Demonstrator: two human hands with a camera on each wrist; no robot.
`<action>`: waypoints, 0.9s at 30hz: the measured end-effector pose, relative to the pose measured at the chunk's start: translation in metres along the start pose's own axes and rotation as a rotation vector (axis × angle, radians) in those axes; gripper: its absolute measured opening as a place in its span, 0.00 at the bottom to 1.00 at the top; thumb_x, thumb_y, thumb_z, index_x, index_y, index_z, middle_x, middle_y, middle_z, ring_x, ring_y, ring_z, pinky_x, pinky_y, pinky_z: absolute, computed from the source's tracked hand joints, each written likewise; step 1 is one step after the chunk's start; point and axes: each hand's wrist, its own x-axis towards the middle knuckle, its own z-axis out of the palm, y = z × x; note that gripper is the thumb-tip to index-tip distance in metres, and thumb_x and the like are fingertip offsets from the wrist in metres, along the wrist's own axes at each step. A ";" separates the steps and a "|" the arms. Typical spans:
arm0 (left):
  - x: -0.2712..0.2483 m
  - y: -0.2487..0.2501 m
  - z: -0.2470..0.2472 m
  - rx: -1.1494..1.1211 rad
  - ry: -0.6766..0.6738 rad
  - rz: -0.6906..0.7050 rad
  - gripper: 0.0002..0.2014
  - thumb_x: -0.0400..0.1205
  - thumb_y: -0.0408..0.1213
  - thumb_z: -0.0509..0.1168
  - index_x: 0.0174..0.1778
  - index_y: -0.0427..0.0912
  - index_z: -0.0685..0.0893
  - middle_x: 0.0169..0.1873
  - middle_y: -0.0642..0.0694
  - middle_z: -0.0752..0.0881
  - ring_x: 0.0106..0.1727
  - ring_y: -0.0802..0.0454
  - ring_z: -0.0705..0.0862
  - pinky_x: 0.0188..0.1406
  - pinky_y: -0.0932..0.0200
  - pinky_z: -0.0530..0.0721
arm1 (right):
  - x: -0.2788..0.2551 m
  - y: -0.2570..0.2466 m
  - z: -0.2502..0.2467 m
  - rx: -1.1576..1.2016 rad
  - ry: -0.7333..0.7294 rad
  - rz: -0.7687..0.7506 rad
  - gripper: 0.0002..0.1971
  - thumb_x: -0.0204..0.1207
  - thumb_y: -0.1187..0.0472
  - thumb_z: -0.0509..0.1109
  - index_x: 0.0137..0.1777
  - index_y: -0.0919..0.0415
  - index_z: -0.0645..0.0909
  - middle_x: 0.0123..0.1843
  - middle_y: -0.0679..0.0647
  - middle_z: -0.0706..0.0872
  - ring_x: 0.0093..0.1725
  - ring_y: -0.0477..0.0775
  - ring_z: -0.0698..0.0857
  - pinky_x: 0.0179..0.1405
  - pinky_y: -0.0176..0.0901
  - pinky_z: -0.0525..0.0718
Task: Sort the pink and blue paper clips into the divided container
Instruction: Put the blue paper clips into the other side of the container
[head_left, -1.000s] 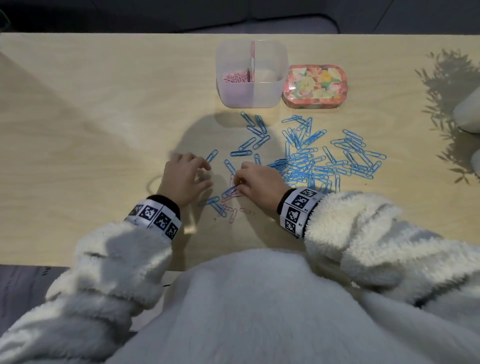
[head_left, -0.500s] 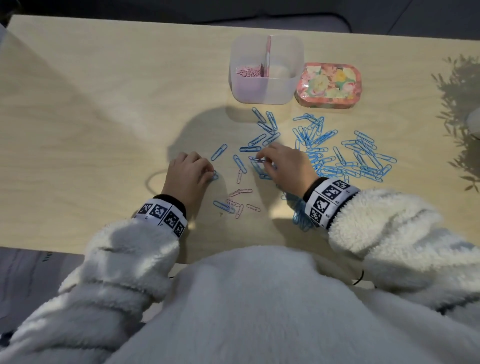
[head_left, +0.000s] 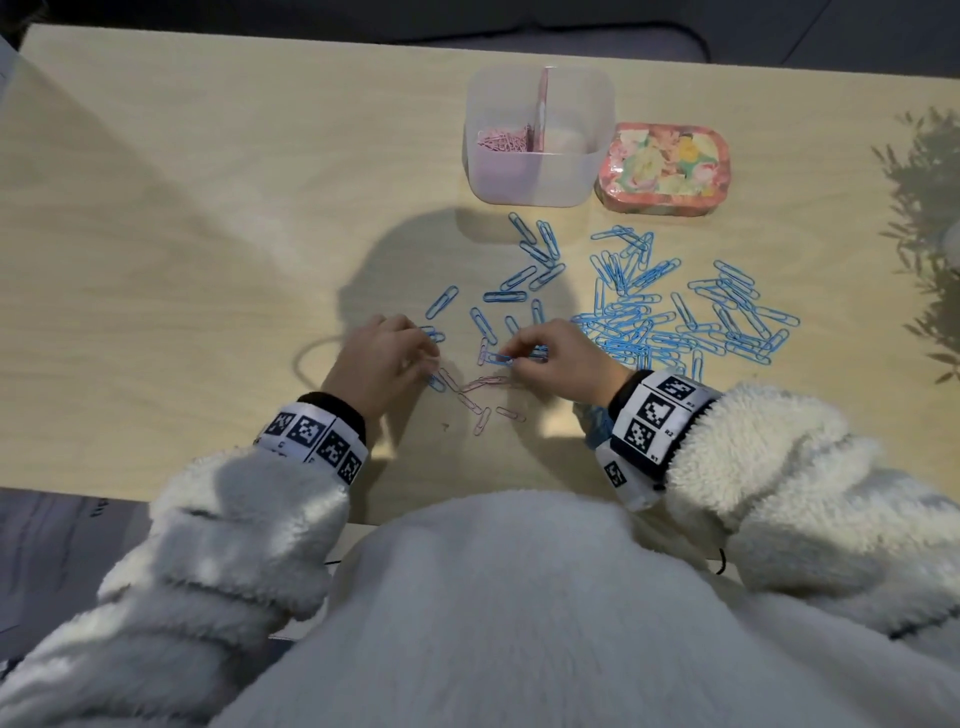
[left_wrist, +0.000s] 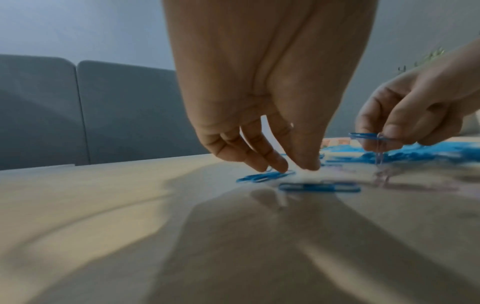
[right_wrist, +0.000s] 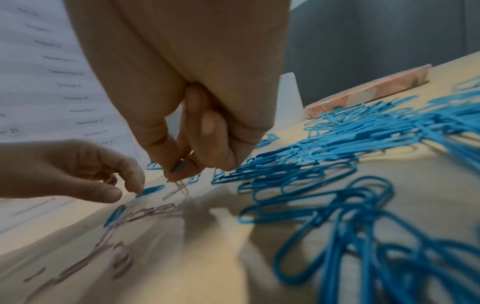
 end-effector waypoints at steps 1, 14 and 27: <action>0.001 0.007 0.000 -0.061 -0.004 0.014 0.09 0.75 0.41 0.70 0.49 0.44 0.87 0.49 0.44 0.86 0.51 0.44 0.79 0.54 0.51 0.76 | 0.000 -0.002 0.000 0.019 -0.001 0.007 0.10 0.70 0.71 0.69 0.50 0.67 0.87 0.47 0.61 0.90 0.50 0.56 0.87 0.58 0.44 0.81; 0.005 0.039 0.006 -0.276 -0.144 -0.112 0.09 0.75 0.39 0.71 0.48 0.41 0.89 0.43 0.44 0.91 0.43 0.54 0.86 0.47 0.64 0.81 | 0.012 0.002 -0.022 0.057 0.201 0.034 0.07 0.70 0.69 0.69 0.44 0.62 0.87 0.40 0.55 0.88 0.39 0.40 0.85 0.47 0.36 0.83; -0.017 0.000 0.009 -0.036 0.023 -0.065 0.04 0.75 0.30 0.68 0.42 0.39 0.87 0.44 0.39 0.86 0.49 0.37 0.80 0.50 0.52 0.73 | 0.012 -0.012 0.017 -0.777 -0.013 -0.310 0.05 0.73 0.61 0.69 0.47 0.54 0.85 0.55 0.51 0.83 0.32 0.60 0.86 0.24 0.41 0.71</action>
